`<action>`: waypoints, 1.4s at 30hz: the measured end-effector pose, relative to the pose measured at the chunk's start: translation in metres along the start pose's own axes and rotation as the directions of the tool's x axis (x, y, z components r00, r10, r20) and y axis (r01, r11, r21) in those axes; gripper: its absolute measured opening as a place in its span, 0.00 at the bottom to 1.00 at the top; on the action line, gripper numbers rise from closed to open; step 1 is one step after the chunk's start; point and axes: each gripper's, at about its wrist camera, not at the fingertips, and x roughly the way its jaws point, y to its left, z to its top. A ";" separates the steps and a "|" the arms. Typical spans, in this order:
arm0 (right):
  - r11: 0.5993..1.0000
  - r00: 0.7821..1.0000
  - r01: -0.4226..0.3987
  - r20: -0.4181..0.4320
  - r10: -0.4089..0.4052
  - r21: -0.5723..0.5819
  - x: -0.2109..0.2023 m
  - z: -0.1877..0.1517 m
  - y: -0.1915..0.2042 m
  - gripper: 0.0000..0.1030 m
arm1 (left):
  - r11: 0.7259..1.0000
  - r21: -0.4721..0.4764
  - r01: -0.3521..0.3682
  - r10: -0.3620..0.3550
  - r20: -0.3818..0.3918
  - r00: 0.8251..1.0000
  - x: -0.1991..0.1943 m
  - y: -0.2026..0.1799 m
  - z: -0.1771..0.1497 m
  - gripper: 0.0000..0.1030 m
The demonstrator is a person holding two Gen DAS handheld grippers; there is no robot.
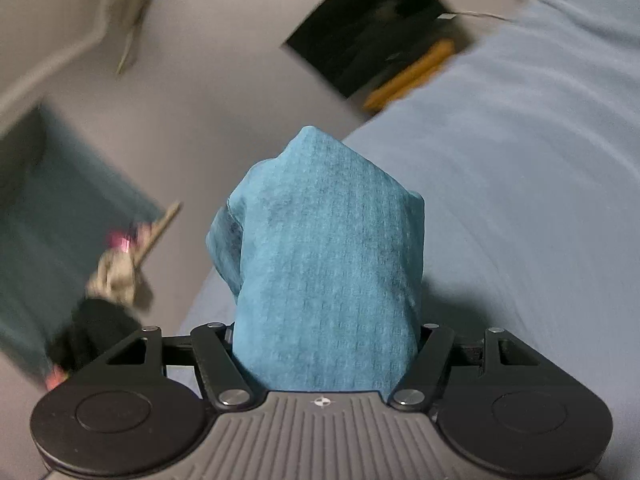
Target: Fold large clothes
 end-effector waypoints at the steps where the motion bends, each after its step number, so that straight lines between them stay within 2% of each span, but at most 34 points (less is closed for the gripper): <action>1: 0.998 0.999 0.011 -0.030 -0.013 -0.055 0.004 0.014 0.010 0.70 | 1.000 0.013 -0.004 0.004 0.006 1.000 0.000 -0.001 0.000 0.40; 2: 0.995 0.997 0.029 -0.063 -0.036 -0.099 0.017 0.020 0.022 0.72 | 1.000 0.026 -0.012 0.012 0.009 1.000 0.002 -0.004 -0.002 0.40; 4: 0.986 0.986 0.109 -0.112 -0.123 -0.127 0.040 0.023 0.033 0.84 | 0.998 0.059 -0.031 0.030 0.008 1.000 0.007 -0.009 -0.007 0.40; 7: 0.959 0.942 0.276 -0.181 -0.284 -0.066 0.058 0.016 0.015 0.95 | 0.998 0.065 -0.014 0.014 0.001 1.000 0.008 -0.010 -0.011 0.40; 8: 0.942 0.927 0.332 -0.172 -0.335 -0.047 0.056 0.009 0.010 0.97 | 0.998 0.062 0.002 -0.002 0.003 1.000 0.011 -0.011 -0.009 0.40; 9: 0.932 0.920 0.361 -0.147 -0.363 -0.041 0.050 0.000 0.008 0.99 | 0.998 0.059 0.018 -0.019 0.006 1.000 0.010 -0.010 -0.009 0.40; 12: 0.935 0.934 0.355 -0.040 -0.355 0.001 0.021 -0.024 0.002 1.00 | 0.997 0.075 0.018 -0.019 0.012 1.000 0.007 -0.013 -0.013 0.40; 14: 0.930 0.931 0.357 0.044 -0.362 0.085 -0.007 -0.039 -0.002 1.00 | 0.997 0.074 0.016 -0.017 0.017 1.000 0.005 -0.012 -0.013 0.40; 16: 0.927 0.918 0.363 0.134 -0.372 0.088 -0.043 -0.061 0.004 1.00 | 0.997 0.071 0.016 -0.018 0.026 0.999 0.003 -0.013 -0.013 0.40; 18: 0.915 0.900 0.404 0.179 -0.397 -0.001 -0.071 -0.097 0.023 1.00 | 0.998 0.068 0.018 -0.021 0.039 0.999 -0.008 -0.006 -0.009 0.40; 20: 0.885 0.883 0.451 0.202 -0.424 -0.113 -0.089 -0.132 0.046 1.00 | 0.998 0.067 0.016 -0.019 0.050 0.999 -0.008 -0.007 -0.007 0.40; 22: 0.856 0.878 0.467 0.225 -0.422 -0.220 -0.103 -0.166 0.068 0.97 | 0.998 0.059 0.013 -0.016 0.055 0.998 -0.017 0.000 -0.009 0.40; 25: 0.780 0.874 0.484 0.274 -0.402 -0.398 -0.112 -0.213 0.098 0.96 | 0.999 0.043 0.012 -0.015 0.064 0.998 -0.031 0.002 -0.014 0.39; 26: 0.751 0.868 0.495 0.281 -0.410 -0.437 -0.108 -0.224 0.105 0.96 | 0.999 0.043 0.008 -0.011 0.065 0.998 -0.032 0.003 -0.015 0.39; 28: 0.736 0.848 0.530 0.253 -0.466 -0.421 -0.097 -0.230 0.100 0.96 | 0.998 0.057 -0.012 0.009 0.060 0.998 -0.027 0.003 -0.014 0.39; 29: 0.726 0.821 0.570 0.245 -0.515 -0.385 -0.096 -0.234 0.092 0.96 | 0.998 0.064 -0.026 0.022 0.055 0.998 -0.027 0.003 -0.015 0.40; 30: 0.724 0.800 0.600 0.251 -0.545 -0.340 -0.097 -0.233 0.081 0.97 | 0.997 0.069 -0.030 0.027 0.049 0.998 -0.025 0.004 -0.015 0.40; 32: 0.745 0.786 0.617 0.237 -0.571 -0.251 -0.112 -0.237 0.068 0.99 | 0.997 0.068 -0.028 0.025 0.046 0.999 -0.021 0.006 -0.014 0.40; 34: 0.747 0.769 0.637 0.221 -0.599 -0.190 -0.130 -0.238 0.069 0.97 | 0.994 0.092 -0.054 0.049 0.051 0.997 -0.021 0.004 -0.014 0.39; 37: 0.756 0.780 0.625 0.216 -0.588 -0.196 -0.149 -0.245 0.077 0.88 | 0.989 0.124 -0.081 0.075 0.057 0.996 -0.022 0.003 -0.016 0.39; 40: 0.766 0.801 0.597 0.229 -0.553 -0.239 -0.166 -0.262 0.091 0.89 | 0.986 0.137 -0.095 0.087 0.061 0.994 -0.024 0.002 -0.017 0.39; 42: 0.739 0.792 0.610 0.202 -0.576 -0.287 -0.158 -0.273 0.088 0.89 | 0.984 0.144 -0.103 0.094 0.063 0.994 -0.026 0.002 -0.017 0.39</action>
